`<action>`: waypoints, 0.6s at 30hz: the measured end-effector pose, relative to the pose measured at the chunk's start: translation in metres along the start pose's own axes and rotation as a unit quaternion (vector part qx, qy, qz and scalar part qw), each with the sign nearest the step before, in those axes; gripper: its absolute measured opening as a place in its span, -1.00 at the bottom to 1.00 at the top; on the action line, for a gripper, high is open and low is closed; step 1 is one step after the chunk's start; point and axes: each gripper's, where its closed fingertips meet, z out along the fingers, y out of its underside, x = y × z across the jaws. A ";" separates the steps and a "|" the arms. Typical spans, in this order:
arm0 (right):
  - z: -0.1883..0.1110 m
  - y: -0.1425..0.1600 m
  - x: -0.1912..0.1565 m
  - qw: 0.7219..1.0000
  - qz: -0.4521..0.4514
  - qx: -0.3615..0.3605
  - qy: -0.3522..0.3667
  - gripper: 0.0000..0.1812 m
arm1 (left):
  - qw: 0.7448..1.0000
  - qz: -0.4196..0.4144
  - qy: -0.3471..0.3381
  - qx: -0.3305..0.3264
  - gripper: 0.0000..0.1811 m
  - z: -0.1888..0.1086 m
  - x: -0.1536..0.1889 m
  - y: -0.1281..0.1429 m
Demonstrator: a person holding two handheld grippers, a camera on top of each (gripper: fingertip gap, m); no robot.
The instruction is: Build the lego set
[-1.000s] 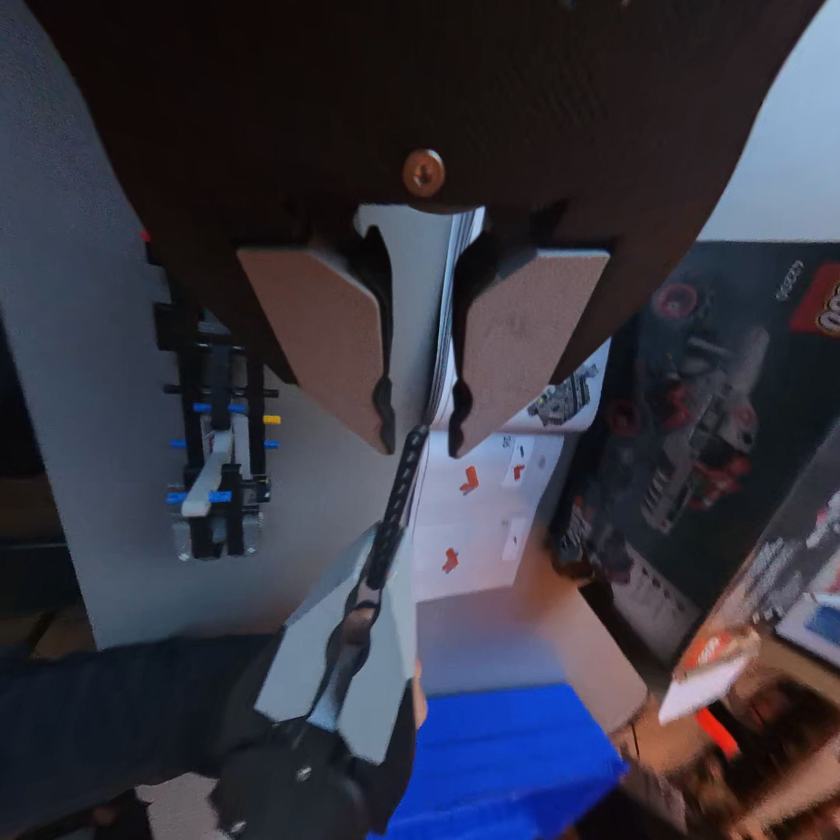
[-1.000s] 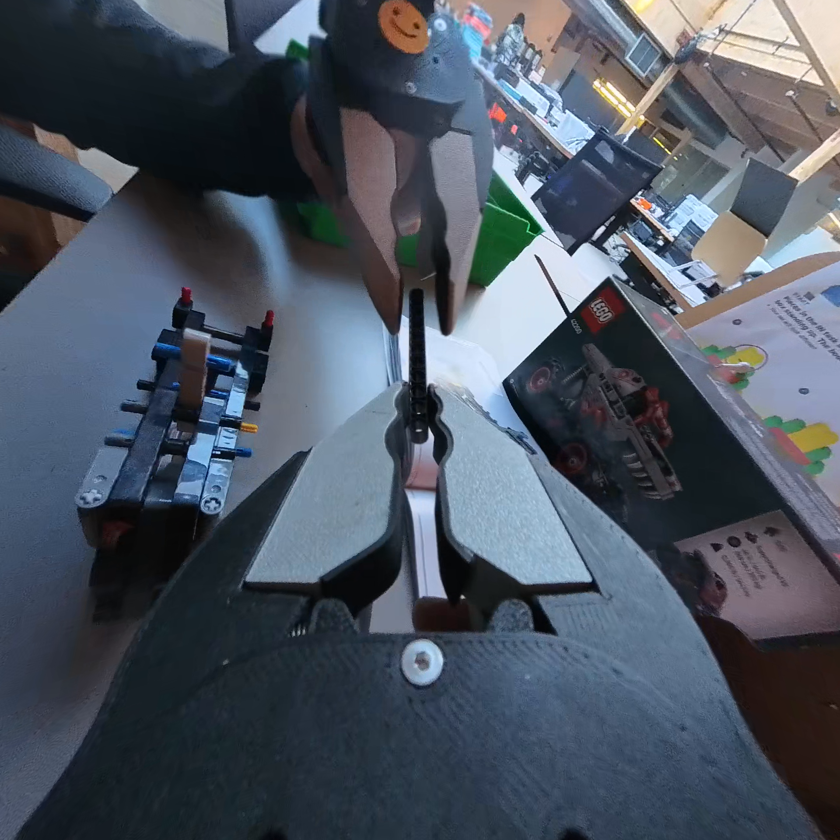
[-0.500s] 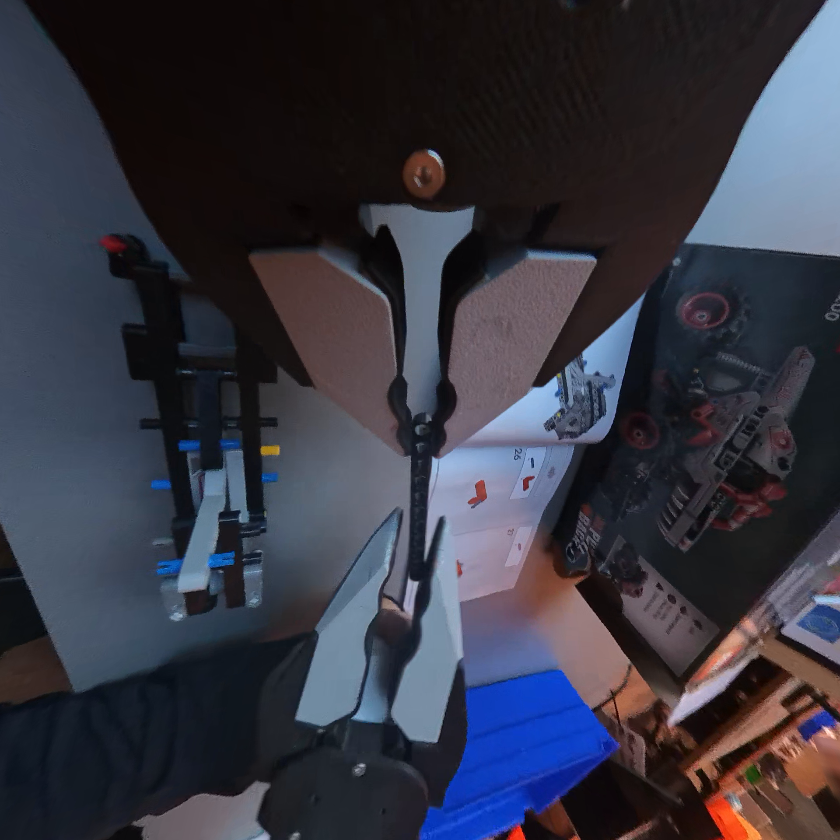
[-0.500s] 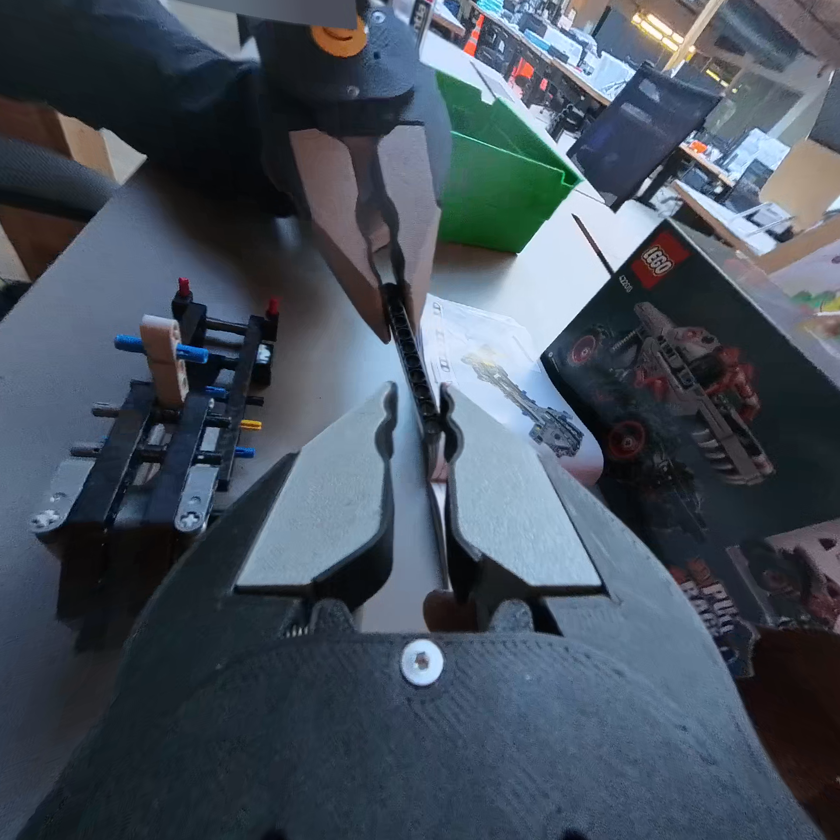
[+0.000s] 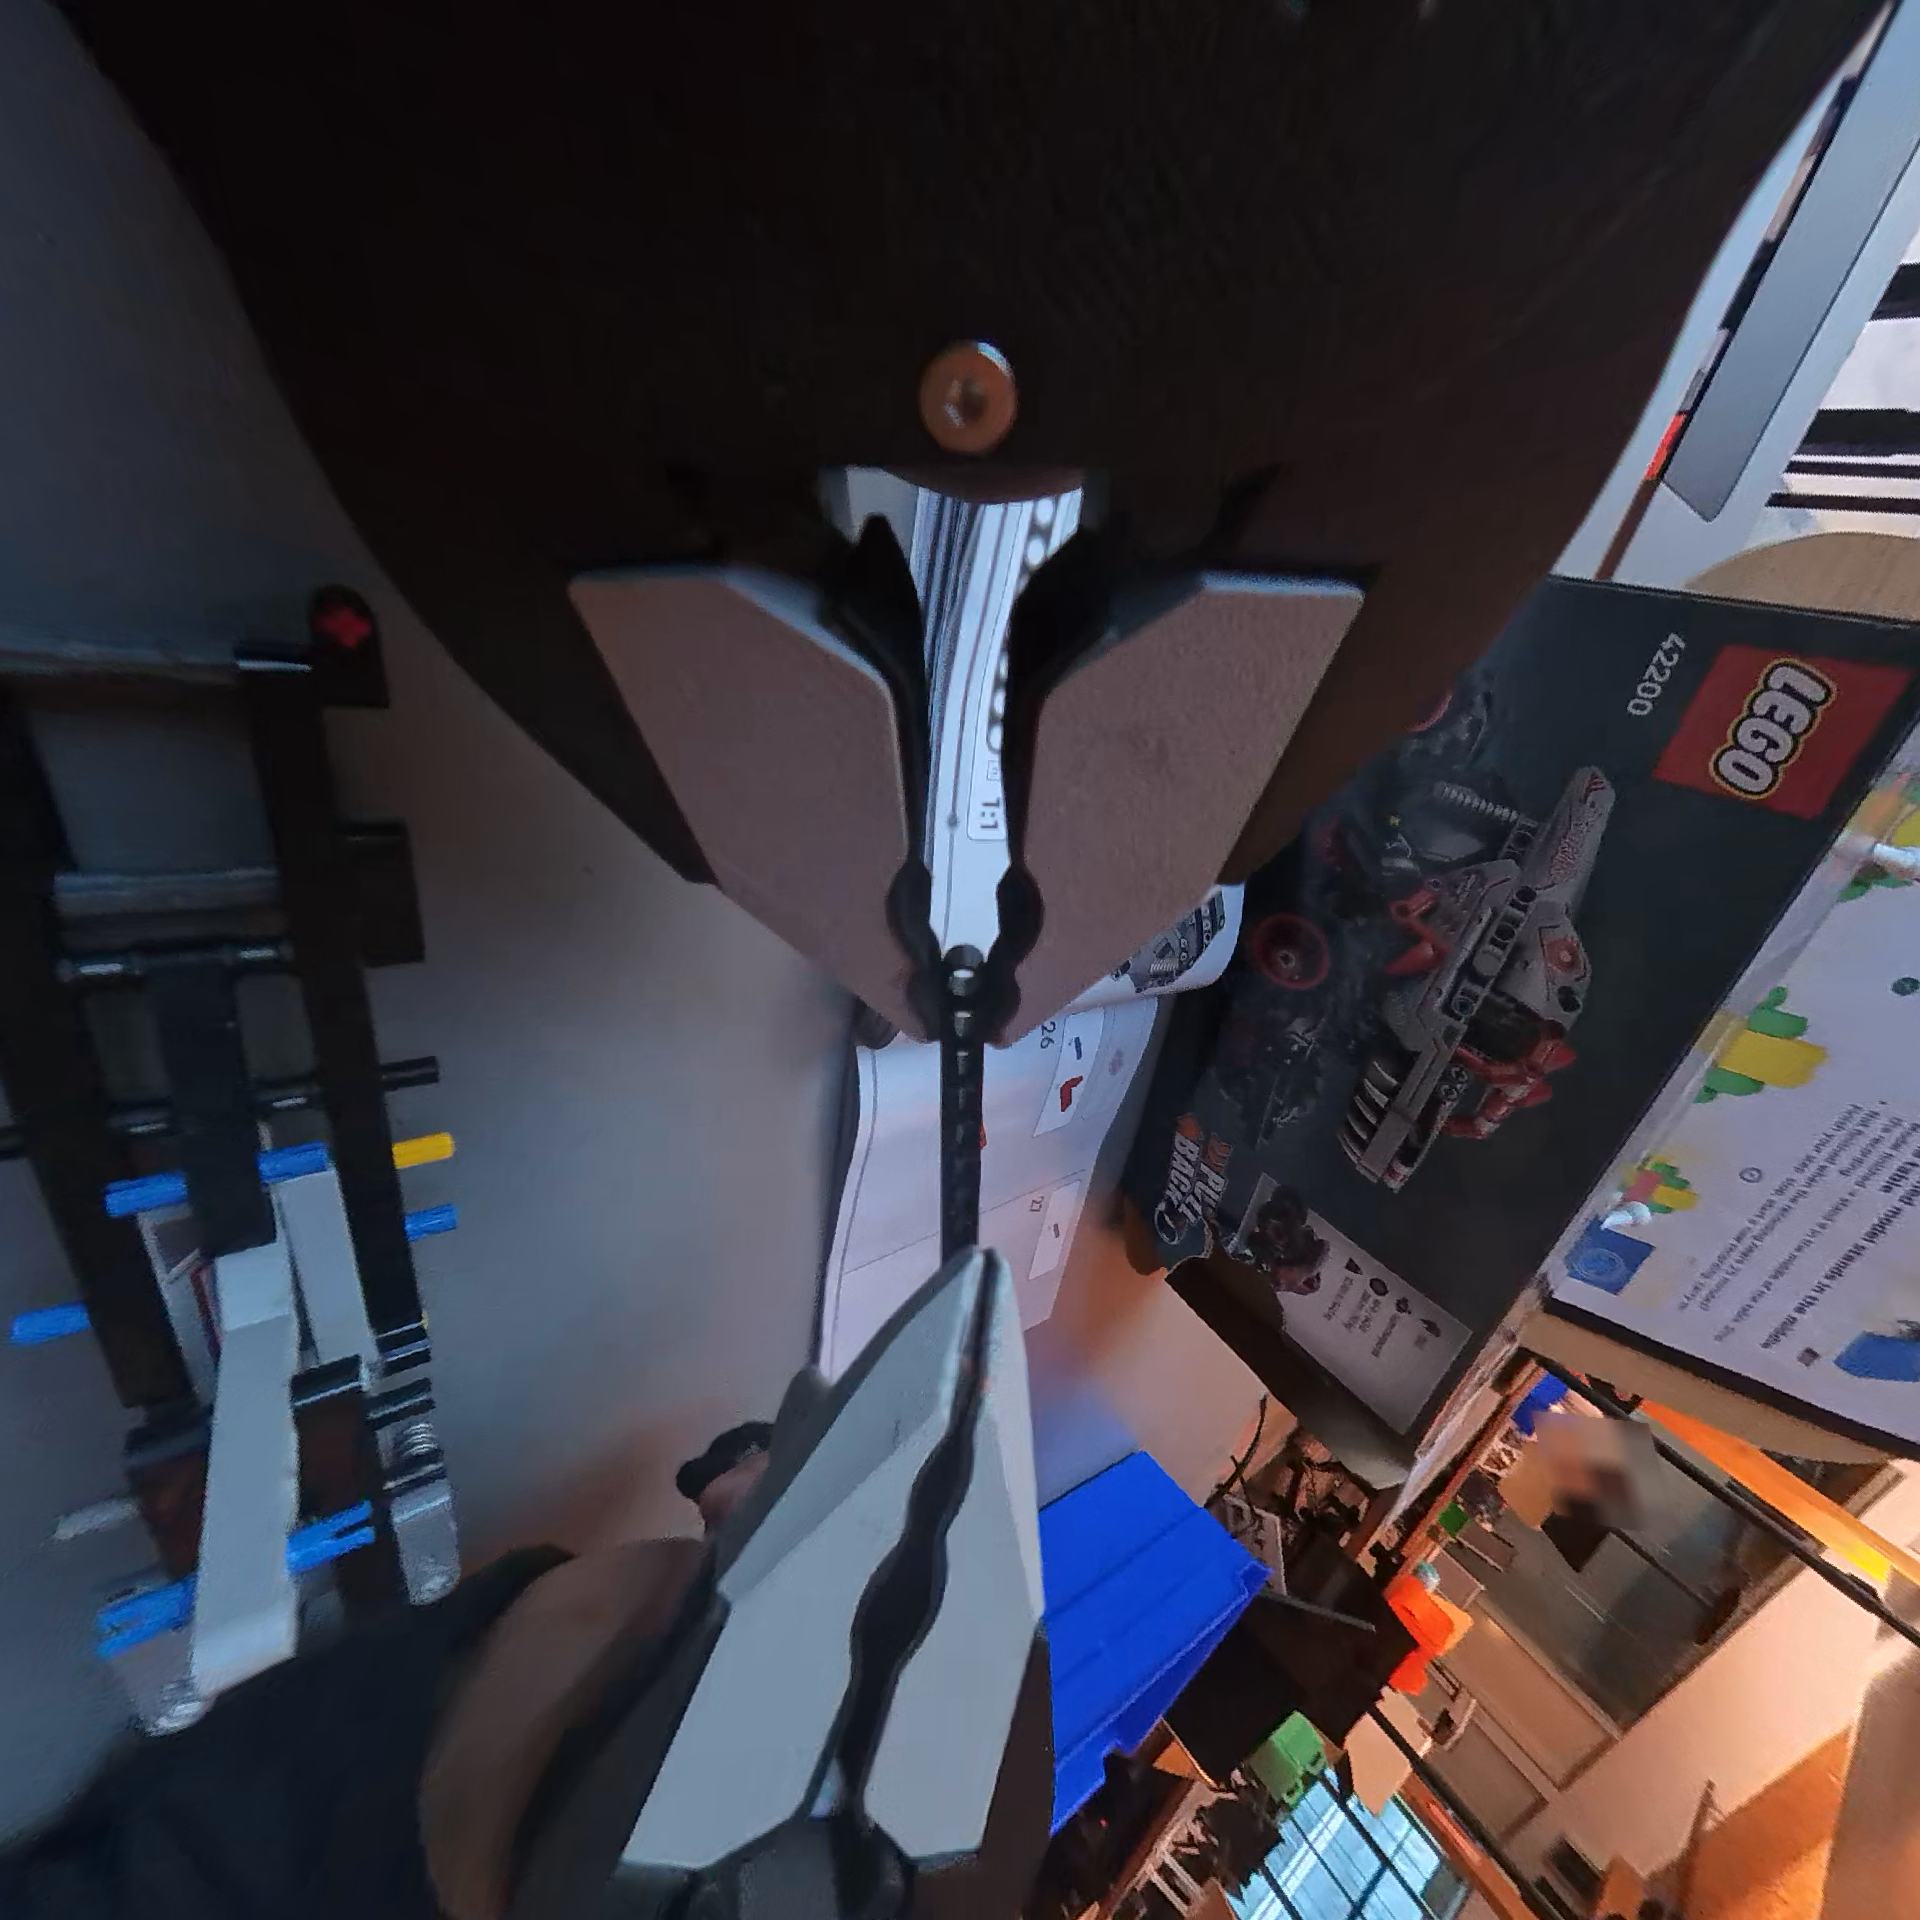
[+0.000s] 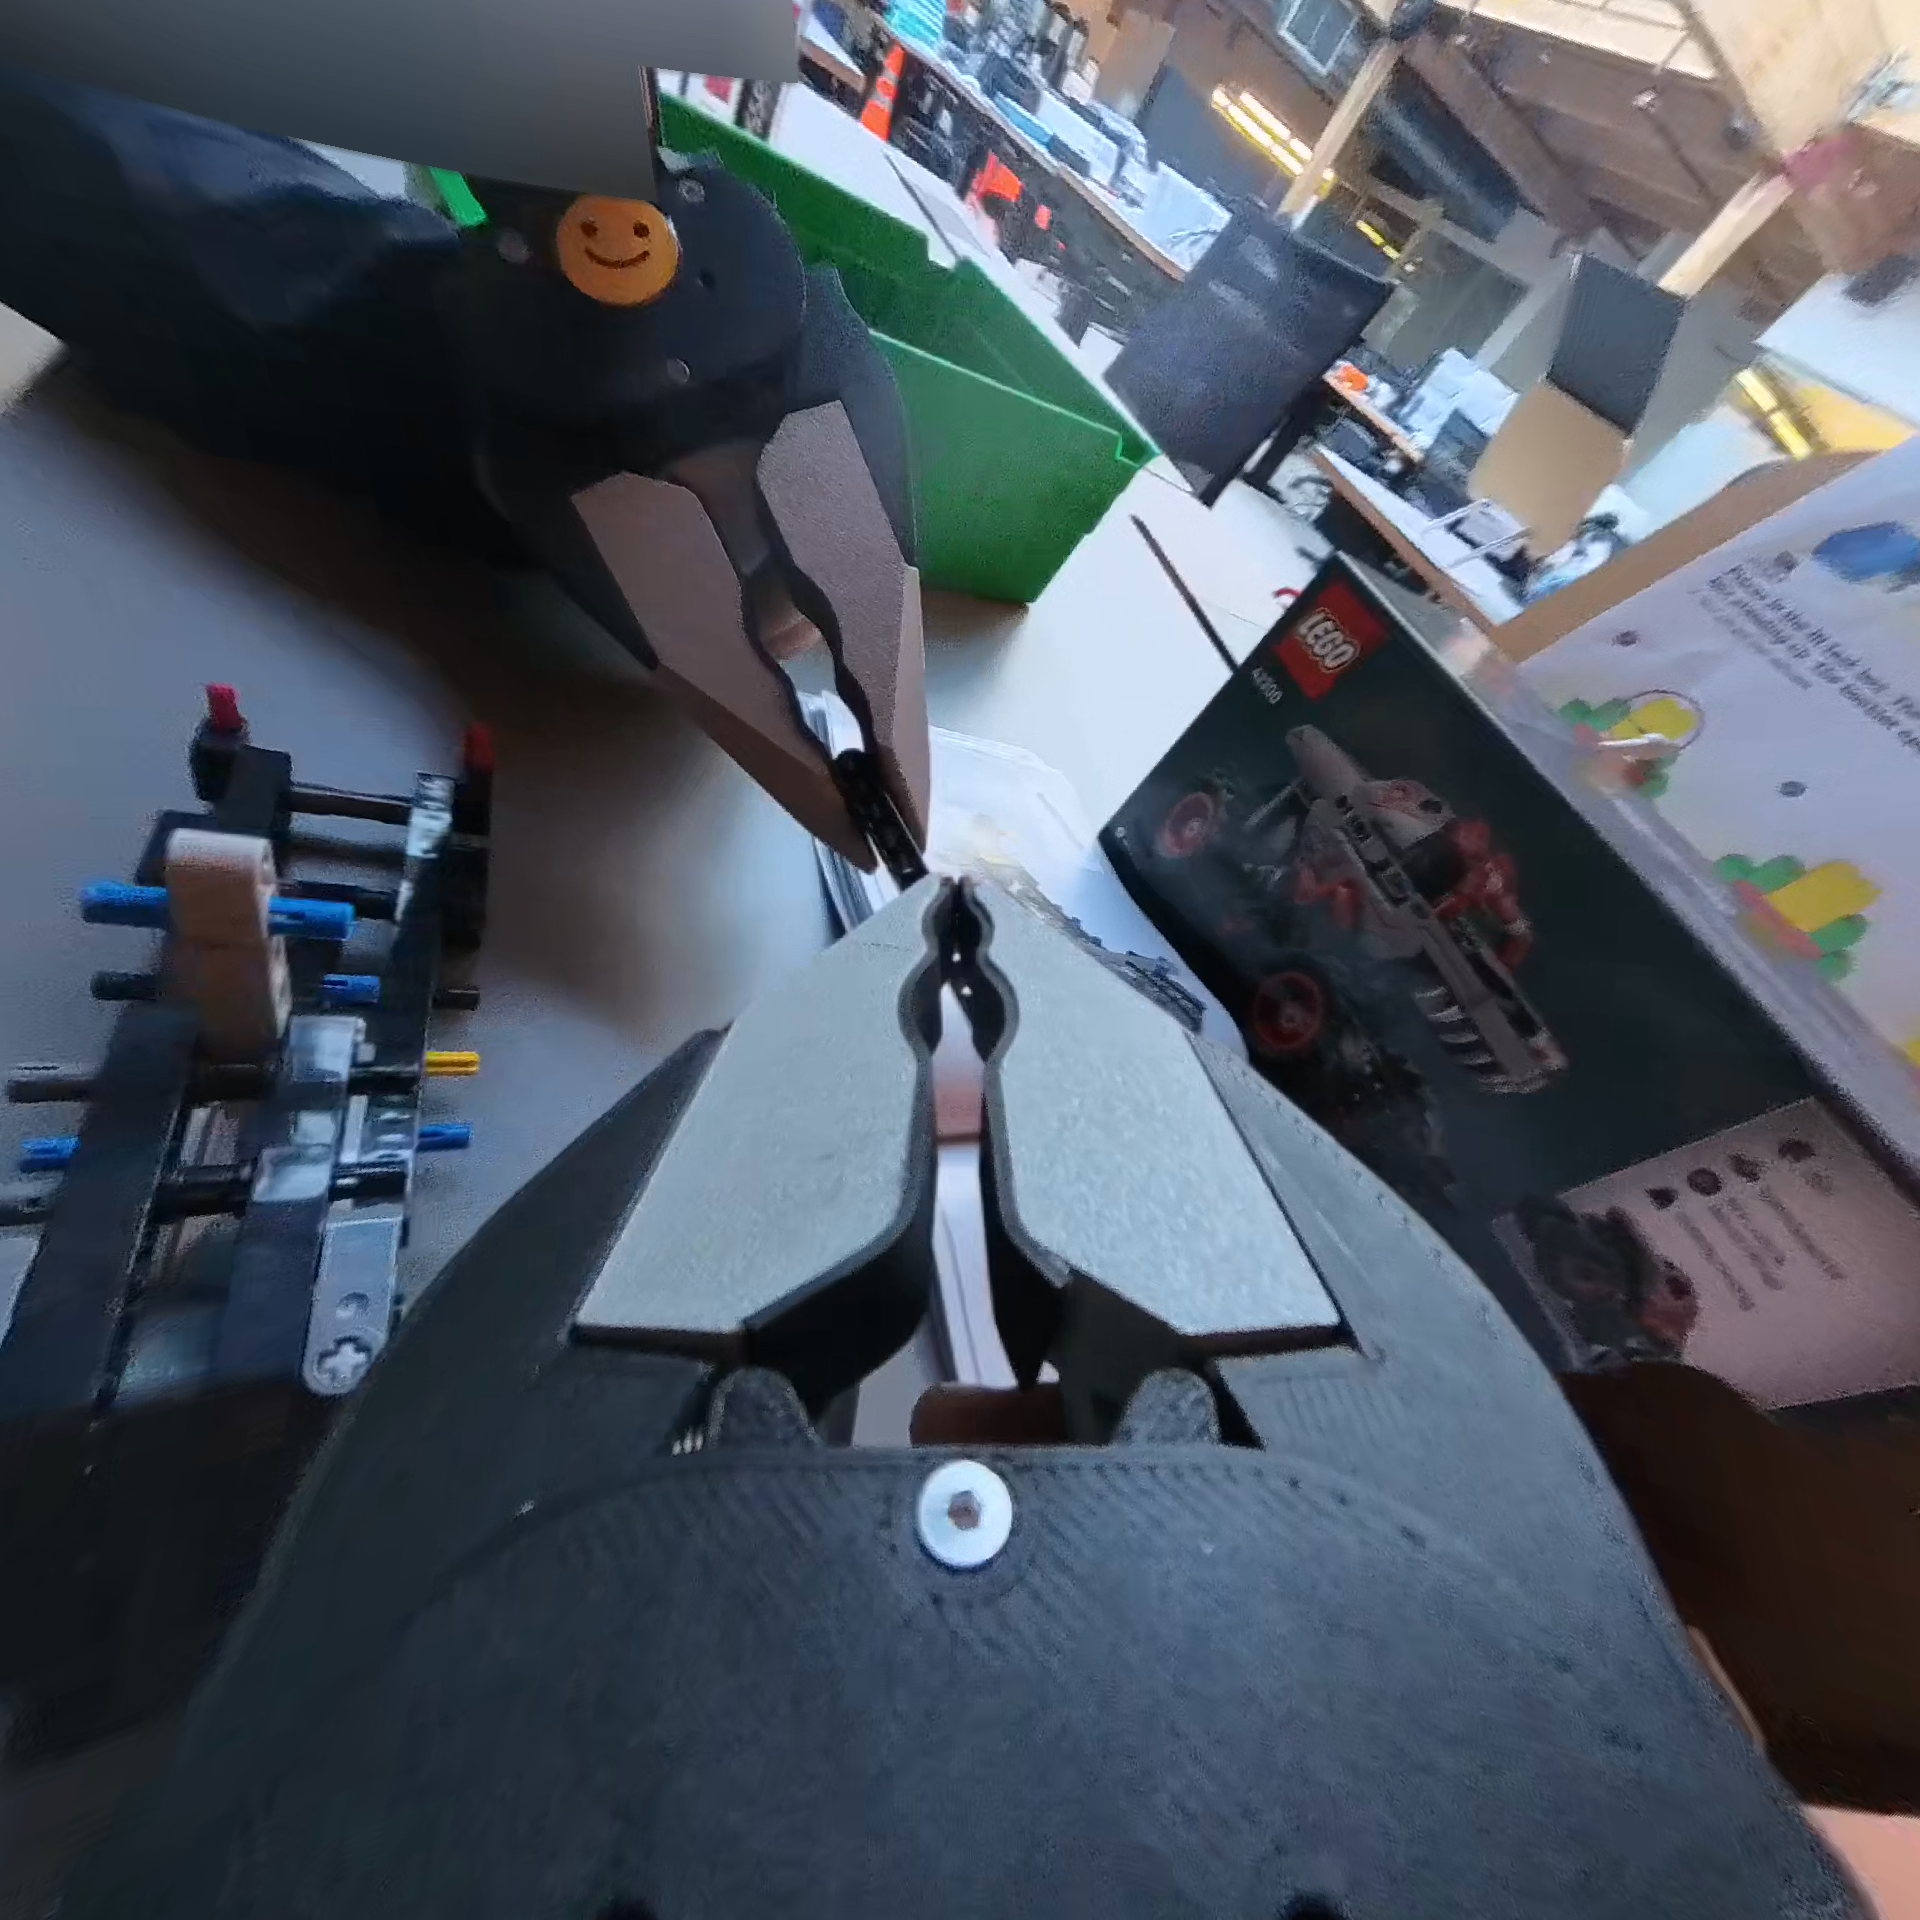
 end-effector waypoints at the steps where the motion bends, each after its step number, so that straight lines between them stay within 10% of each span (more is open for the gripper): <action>1: 0.001 -0.002 -0.002 1.000 -0.010 0.003 0.001 -1.00 | 1.000 0.003 0.001 0.000 -0.96 0.001 0.001 0.000; 18: 0.009 0.001 -0.016 0.997 -0.069 -0.023 0.008 -1.00 | 1.000 0.026 -0.006 -0.004 -0.96 0.005 0.005 0.000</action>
